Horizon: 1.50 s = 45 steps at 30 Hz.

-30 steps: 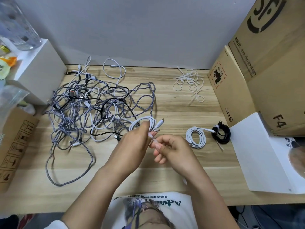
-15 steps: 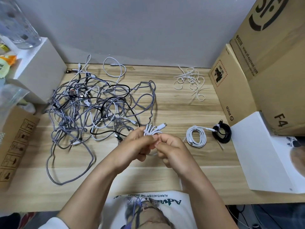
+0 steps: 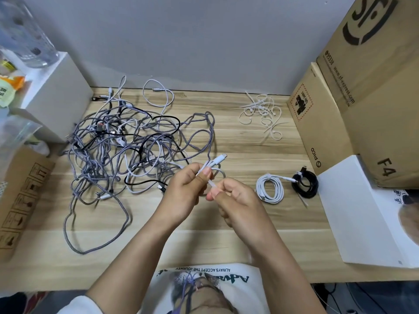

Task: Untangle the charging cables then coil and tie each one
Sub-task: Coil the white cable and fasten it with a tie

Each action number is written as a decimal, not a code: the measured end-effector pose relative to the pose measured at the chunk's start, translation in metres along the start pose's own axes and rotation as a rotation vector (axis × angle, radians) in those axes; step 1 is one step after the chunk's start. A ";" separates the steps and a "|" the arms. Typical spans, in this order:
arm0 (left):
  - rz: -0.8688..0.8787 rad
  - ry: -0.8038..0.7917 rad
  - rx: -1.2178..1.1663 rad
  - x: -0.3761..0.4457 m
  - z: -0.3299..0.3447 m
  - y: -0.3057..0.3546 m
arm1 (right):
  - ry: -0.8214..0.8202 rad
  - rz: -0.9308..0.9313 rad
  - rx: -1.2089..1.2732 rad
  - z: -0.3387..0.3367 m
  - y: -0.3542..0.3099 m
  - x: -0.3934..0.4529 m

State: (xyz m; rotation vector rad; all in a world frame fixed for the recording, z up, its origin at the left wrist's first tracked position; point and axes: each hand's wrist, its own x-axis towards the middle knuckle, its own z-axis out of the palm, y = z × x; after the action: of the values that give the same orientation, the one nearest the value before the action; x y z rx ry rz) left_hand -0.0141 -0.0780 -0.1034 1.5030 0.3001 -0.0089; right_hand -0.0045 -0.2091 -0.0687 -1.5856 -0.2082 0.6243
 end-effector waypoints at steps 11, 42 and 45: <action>0.119 0.003 0.213 -0.007 -0.002 0.006 | -0.213 -0.306 0.349 -0.021 -0.008 -0.007; 0.117 -0.360 0.203 -0.027 0.005 0.032 | -0.018 -0.028 0.112 -0.042 -0.025 -0.009; 0.144 -0.350 0.274 -0.028 0.003 0.031 | -0.042 -0.013 0.089 -0.043 -0.027 -0.009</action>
State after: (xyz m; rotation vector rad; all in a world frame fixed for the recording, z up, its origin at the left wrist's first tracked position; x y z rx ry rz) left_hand -0.0348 -0.0837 -0.0674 1.7577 -0.0964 -0.2031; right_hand 0.0159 -0.2468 -0.0408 -1.4859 -0.2185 0.6486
